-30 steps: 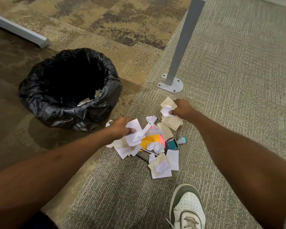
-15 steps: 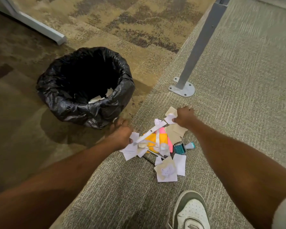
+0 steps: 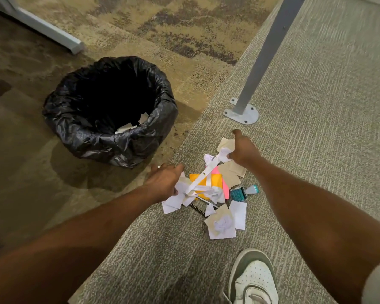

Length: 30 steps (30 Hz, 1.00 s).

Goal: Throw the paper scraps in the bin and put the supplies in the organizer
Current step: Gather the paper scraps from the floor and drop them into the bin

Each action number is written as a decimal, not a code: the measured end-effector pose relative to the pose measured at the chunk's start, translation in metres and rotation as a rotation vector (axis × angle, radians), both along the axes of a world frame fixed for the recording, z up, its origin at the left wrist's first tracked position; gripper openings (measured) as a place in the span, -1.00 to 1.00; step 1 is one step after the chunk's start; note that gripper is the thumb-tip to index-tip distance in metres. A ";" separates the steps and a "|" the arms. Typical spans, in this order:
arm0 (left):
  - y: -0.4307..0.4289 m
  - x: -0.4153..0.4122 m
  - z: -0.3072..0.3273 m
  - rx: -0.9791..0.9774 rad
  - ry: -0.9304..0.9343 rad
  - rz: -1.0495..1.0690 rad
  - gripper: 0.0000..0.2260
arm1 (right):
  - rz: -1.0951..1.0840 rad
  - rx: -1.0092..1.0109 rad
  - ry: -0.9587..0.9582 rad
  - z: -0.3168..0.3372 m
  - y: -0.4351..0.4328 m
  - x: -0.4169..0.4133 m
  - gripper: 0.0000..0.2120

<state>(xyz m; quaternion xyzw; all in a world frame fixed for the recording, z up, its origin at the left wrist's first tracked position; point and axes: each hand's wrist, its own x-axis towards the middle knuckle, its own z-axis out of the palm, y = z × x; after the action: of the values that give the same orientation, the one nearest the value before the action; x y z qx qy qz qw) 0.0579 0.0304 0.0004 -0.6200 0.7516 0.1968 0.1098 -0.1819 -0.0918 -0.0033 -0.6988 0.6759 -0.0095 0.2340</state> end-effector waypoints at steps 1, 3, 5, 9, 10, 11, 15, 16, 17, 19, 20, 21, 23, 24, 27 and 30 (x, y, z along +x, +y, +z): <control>0.000 -0.001 0.000 0.002 0.003 -0.005 -0.40 | -0.022 0.006 -0.004 0.000 -0.001 0.000 -0.25; -0.002 -0.002 0.002 0.016 0.007 -0.020 -0.40 | -0.042 0.015 -0.015 0.003 -0.002 -0.001 -0.38; -0.005 -0.001 0.003 0.036 0.003 -0.058 -0.45 | -0.039 0.029 -0.029 0.006 -0.003 -0.002 -0.48; -0.007 0.000 0.007 0.095 0.059 -0.072 -0.50 | -0.047 0.068 -0.020 0.012 -0.005 -0.003 -0.47; -0.008 0.000 0.007 0.108 0.075 -0.061 -0.50 | -0.047 0.079 -0.019 0.013 -0.006 -0.002 -0.46; -0.009 0.000 0.008 0.118 0.089 -0.052 -0.50 | -0.039 0.088 -0.013 0.015 -0.007 -0.002 -0.46; -0.011 -0.001 0.009 0.160 0.121 -0.046 -0.53 | -0.012 0.092 0.003 0.022 -0.007 -0.002 -0.50; -0.011 -0.002 0.008 0.173 0.128 -0.038 -0.53 | -0.012 0.091 0.003 0.023 -0.006 -0.002 -0.52; -0.010 -0.003 0.008 0.180 0.134 -0.031 -0.53 | -0.009 0.090 0.002 0.025 -0.005 -0.001 -0.54; -0.009 -0.006 0.006 0.175 0.133 -0.023 -0.51 | 0.001 0.091 -0.006 0.027 -0.003 -0.001 -0.56; -0.009 -0.008 0.005 0.162 0.128 -0.025 -0.51 | 0.002 0.092 -0.014 0.028 -0.002 -0.001 -0.57; -0.008 -0.009 0.004 0.143 0.121 -0.032 -0.50 | 0.001 0.094 -0.025 0.029 -0.001 -0.001 -0.57; -0.007 -0.012 0.001 0.101 0.103 -0.048 -0.49 | 0.000 0.097 -0.044 0.030 0.000 -0.001 -0.57; -0.006 -0.014 0.000 0.088 0.090 -0.055 -0.49 | 0.001 0.095 -0.052 0.030 0.001 -0.002 -0.56; -0.004 -0.021 -0.003 0.087 0.060 -0.057 -0.48 | -0.008 0.083 -0.086 0.029 0.003 -0.005 -0.54; -0.004 -0.026 -0.003 0.094 0.087 -0.017 -0.41 | -0.001 0.086 -0.101 0.028 0.005 -0.007 -0.54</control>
<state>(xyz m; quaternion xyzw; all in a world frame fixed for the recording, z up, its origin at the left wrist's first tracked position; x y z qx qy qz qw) 0.0323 0.0268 -0.0030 -0.5987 0.7507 0.2577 0.1077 -0.1890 -0.0872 0.0250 -0.6865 0.6633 -0.0159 0.2974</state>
